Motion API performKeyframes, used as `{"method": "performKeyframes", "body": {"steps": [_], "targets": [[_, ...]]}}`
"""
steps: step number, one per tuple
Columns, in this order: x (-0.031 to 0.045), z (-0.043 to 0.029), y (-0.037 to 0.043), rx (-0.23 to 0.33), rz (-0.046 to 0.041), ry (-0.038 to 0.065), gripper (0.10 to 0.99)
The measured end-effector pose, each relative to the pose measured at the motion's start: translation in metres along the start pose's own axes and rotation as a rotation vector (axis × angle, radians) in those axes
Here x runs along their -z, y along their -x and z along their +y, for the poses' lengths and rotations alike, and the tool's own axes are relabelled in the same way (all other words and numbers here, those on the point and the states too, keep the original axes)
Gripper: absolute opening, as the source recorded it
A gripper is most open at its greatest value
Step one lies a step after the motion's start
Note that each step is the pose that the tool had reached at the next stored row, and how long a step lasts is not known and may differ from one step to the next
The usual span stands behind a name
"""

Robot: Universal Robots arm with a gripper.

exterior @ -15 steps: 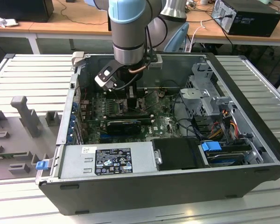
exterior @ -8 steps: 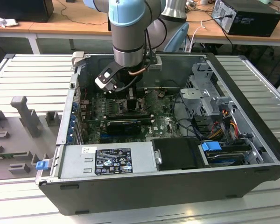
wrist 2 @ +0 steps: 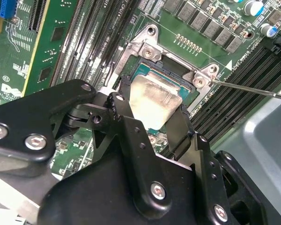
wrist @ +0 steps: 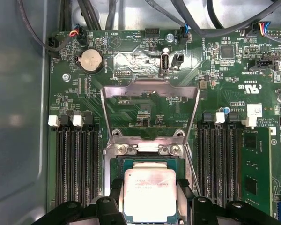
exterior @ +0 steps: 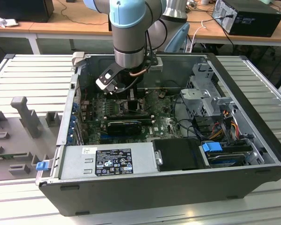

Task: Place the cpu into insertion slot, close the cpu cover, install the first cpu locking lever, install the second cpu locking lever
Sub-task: 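Place the cpu into insertion slot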

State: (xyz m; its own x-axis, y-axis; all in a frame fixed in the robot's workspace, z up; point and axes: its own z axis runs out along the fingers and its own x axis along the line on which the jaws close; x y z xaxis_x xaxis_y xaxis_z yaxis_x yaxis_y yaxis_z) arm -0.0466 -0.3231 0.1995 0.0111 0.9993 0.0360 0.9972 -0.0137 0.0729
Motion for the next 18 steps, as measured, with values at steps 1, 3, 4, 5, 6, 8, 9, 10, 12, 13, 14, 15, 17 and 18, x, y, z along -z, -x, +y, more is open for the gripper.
{"method": "performKeyframes", "body": {"steps": [1, 3, 4, 5, 6, 8, 9, 10, 12, 13, 14, 15, 17, 18], "targets": [[-0.0004, 0.0, 0.0, 0.0, -0.0002, 0.0, 0.537], [-0.0008, -0.0001, 0.0001, 0.0, -0.0003, 0.0, 0.537], [-0.001, 0.0, 0.0001, 0.0, -0.0001, 0.0, 0.537], [-0.001, -0.0001, 0.0001, 0.0, -0.0001, 0.0, 0.537], [-0.0011, -0.0001, 0.0001, 0.0, -0.0001, 0.0, 0.537], [-0.0016, 0.0, -0.0001, 0.0, 0.0008, 0.001, 0.549], [-0.0015, 0.0, 0.0, 0.0, 0.0003, 0.0, 0.616], [-0.0014, 0.0, 0.0, 0.0, 0.0003, 0.0, 0.616], [-0.0014, -0.0001, 0.0001, 0.0, -0.0002, 0.0, 0.616], [-0.0013, -0.0001, 0.0001, 0.0, 0.0, 0.0, 0.616], [-0.0006, 0.0, 0.0001, 0.0, -0.0001, 0.0, 0.616], [0.0003, 0.0, 0.0, 0.0, -0.0001, 0.0, 0.616], [0.0031, 0.0003, -0.0001, 0.0, 0.0, 0.0, 0.616], [0.0042, 0.0003, -0.0001, 0.0, 0.0001, 0.0, 0.616]]}}
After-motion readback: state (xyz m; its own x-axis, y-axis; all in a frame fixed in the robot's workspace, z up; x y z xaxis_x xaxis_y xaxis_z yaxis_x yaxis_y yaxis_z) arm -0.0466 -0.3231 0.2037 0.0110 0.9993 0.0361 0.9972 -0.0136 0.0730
